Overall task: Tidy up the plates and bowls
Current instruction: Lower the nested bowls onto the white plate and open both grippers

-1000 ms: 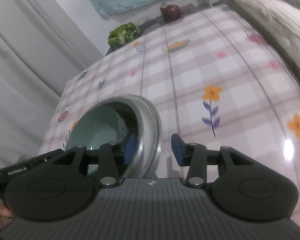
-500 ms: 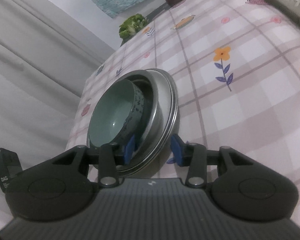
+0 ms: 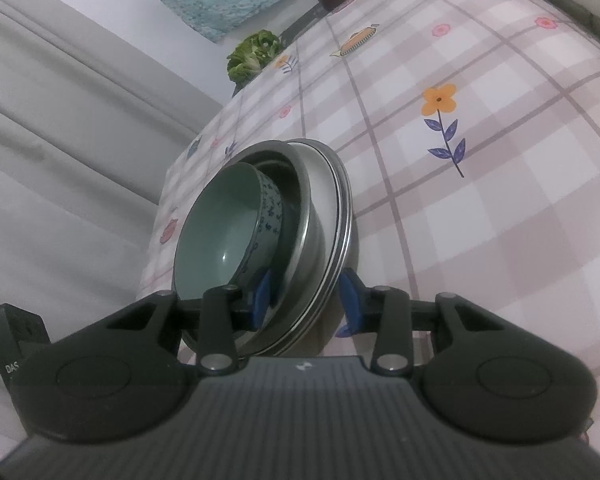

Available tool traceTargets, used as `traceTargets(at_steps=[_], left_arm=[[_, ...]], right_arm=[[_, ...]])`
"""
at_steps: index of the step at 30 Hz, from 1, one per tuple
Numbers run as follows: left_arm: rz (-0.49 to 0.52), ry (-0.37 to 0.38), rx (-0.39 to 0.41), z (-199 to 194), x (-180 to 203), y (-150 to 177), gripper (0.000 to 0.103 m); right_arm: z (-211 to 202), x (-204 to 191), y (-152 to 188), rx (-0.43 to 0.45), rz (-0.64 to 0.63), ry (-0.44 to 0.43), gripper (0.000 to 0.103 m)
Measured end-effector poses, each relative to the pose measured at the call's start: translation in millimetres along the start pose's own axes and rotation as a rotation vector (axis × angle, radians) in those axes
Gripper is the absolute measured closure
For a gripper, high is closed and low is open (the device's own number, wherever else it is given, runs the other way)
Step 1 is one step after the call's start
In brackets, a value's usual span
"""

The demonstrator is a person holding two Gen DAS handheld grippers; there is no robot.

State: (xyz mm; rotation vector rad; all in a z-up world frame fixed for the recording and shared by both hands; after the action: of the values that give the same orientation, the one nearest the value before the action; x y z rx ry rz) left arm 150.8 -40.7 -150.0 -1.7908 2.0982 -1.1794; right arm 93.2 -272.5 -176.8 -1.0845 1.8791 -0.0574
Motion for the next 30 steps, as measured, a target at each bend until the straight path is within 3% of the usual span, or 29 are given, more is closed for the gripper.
traceTargets(at_steps=[30], left_arm=[[-0.014, -0.036, 0.026, 34, -7, -40, 0.056]], right_arm=[[40, -3, -42, -0.002, -0.024, 0.044, 0.067]])
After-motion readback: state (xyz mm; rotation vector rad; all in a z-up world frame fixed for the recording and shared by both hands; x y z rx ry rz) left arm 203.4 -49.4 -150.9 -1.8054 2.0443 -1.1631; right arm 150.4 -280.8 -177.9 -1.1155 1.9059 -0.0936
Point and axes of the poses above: each gripper's, at about its wrist camera, not at the fingertips, and z roughly the way its jaws point, x to its right, y to its underside, the point moved 8 cm from there along z, roughly the way its jaws point, and after that the axes turned 5 degrees about x, right-handed, at the moved point
